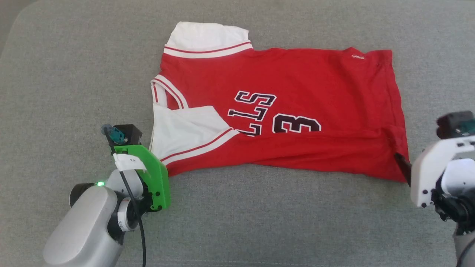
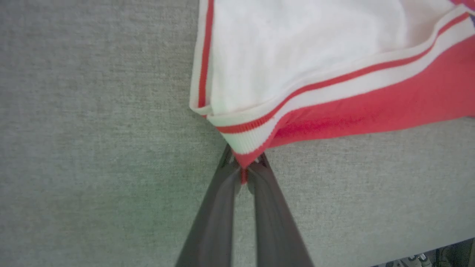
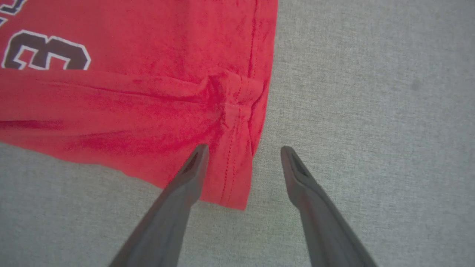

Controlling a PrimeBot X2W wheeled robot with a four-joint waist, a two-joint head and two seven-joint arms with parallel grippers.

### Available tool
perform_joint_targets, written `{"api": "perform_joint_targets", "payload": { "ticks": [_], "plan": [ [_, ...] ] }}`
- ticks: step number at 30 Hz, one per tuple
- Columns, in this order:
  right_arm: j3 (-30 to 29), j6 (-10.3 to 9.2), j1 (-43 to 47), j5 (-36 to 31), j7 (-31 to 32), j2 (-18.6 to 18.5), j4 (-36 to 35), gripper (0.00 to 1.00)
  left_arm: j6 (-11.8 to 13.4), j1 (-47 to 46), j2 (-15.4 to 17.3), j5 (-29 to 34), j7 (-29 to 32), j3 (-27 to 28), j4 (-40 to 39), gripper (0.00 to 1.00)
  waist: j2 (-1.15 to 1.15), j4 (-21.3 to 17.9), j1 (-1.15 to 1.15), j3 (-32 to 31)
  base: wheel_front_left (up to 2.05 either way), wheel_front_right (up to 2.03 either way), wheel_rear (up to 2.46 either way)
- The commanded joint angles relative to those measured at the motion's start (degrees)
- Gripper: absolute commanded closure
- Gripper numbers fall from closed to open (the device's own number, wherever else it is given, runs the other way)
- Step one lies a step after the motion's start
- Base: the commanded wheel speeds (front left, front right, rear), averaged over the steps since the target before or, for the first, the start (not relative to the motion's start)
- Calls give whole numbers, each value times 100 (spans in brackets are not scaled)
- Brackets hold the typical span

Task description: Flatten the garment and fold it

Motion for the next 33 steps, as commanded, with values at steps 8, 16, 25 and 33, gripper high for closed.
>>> {"api": "perform_joint_targets", "payload": {
  "ticks": [8,16,25,33],
  "plan": [
    [382,-8,-355,-621,1133,-158,310,0,48,-25,-1,-18,-77,-24,-210,100,0,239,0,348,0,0,0],
    [689,-8,-235,-471,1541,-266,516,56,21,-23,-24,-64,-178,9,-184,100,0,271,0,432,0,0,0],
    [413,-8,-355,-116,1304,-405,302,100,-39,153,13,-339,-452,333,-301,100,0,216,0,40,0,0,0],
    [5,-8,-133,223,1267,-567,-77,100,171,481,339,-399,-462,633,-949,100,0,282,0,-609,0,0,0]
  ]
}}
